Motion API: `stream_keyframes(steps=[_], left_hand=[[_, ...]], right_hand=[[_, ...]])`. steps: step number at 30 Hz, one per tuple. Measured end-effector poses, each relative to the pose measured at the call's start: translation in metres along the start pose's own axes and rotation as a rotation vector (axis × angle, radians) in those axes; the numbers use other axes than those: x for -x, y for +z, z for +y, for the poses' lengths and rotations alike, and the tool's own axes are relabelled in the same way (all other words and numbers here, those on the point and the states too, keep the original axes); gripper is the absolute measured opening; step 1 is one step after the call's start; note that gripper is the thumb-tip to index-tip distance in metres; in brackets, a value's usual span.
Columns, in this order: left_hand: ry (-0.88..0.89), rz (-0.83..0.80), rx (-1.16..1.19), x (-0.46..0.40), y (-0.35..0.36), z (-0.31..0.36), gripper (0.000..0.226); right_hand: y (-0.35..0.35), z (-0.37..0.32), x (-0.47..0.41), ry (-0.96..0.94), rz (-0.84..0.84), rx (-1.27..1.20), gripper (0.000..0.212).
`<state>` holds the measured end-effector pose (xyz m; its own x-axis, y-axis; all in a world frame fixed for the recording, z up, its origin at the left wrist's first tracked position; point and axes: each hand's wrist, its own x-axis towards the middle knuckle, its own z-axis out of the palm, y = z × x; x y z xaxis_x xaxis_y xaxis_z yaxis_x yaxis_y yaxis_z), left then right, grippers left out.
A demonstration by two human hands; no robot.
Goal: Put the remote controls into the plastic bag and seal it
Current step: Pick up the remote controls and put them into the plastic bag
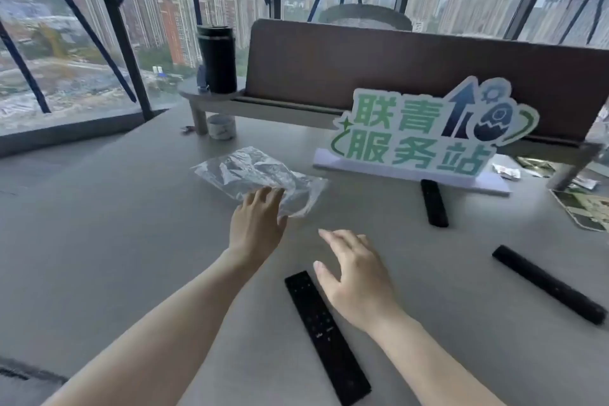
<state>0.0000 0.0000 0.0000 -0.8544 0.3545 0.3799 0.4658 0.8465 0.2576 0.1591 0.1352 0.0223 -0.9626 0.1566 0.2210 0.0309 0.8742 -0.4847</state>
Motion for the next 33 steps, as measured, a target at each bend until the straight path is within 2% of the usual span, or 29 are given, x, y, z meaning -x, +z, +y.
stream_keyframes(steps=[4,6,9,12,14,18,23,25,28,30,33], left_hand=[[-0.032,0.014,-0.030,0.005,-0.006,-0.003,0.022],[-0.053,0.007,0.030,0.013,-0.010,0.000,0.022],[-0.048,0.019,0.103,0.023,-0.024,0.004,0.020],[-0.010,0.007,0.095,0.031,-0.034,0.007,0.031],[-0.004,-0.019,0.076,0.036,-0.039,0.006,0.036],[0.038,0.044,0.036,0.046,-0.051,0.004,0.024],[0.055,0.099,0.068,0.055,-0.066,0.013,0.023],[0.046,0.087,0.096,0.058,-0.068,0.020,0.023],[0.041,0.102,0.124,0.061,-0.073,0.029,0.022],[0.021,0.118,0.153,0.061,-0.076,0.031,0.021],[-0.031,0.100,0.178,0.061,-0.075,0.032,0.017]], right_hand=[[-0.003,-0.011,0.026,0.137,-0.142,0.147,0.064],[-0.008,-0.019,0.037,0.214,-0.241,0.227,0.063],[-0.019,-0.026,0.046,0.281,-0.408,0.283,0.044],[-0.017,-0.030,0.052,0.281,-0.491,0.284,0.035],[-0.016,-0.030,0.052,0.302,-0.485,0.203,0.033],[-0.028,-0.021,0.036,0.418,-0.359,-0.317,0.021],[-0.035,-0.018,-0.007,0.482,-0.404,-0.467,0.012],[-0.034,-0.024,-0.024,0.511,-0.413,-0.632,0.007],[-0.032,-0.035,-0.045,0.447,-0.361,-0.866,0.015],[-0.038,-0.032,-0.052,0.420,-0.250,-0.802,0.019],[-0.057,-0.009,-0.049,0.434,-0.082,-0.541,0.025]])
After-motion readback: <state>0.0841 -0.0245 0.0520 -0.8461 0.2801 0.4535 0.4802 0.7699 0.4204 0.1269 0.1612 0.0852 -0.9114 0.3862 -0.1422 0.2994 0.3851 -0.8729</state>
